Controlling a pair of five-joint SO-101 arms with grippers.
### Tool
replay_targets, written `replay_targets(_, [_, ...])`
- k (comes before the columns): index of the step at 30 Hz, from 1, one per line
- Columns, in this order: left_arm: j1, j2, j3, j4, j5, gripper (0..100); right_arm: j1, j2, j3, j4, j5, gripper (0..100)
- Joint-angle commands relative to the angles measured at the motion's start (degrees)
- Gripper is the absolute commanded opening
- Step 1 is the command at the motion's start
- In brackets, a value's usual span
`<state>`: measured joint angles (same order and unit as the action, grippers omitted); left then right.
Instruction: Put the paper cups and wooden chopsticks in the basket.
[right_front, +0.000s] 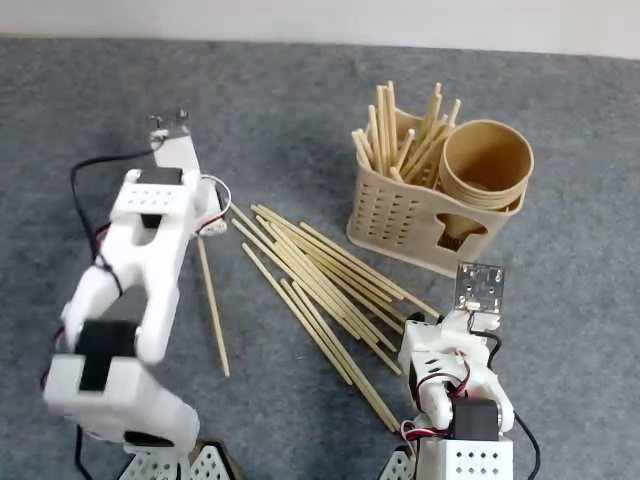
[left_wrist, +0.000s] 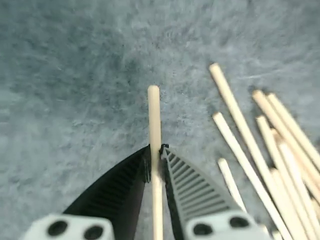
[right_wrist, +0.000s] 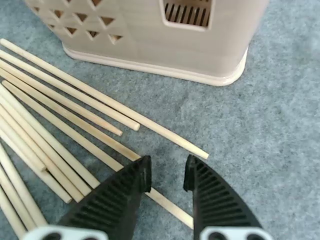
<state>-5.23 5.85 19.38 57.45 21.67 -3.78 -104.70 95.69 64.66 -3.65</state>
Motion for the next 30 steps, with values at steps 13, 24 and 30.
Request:
replay_targets(13, [4.62,-33.27,22.90,-15.12,-0.09,1,0.57,-0.75,4.18,-1.19,-0.26,8.3])
replay_targets(24, [8.92,-50.07,28.26,-18.99,-0.09,1,0.57,-0.75,4.18,-1.10,0.00,0.4])
replay_targets(30, [14.90,-57.27,27.82,-20.22,-0.09,1,0.57,-0.75,4.09,2.42,0.00,0.4])
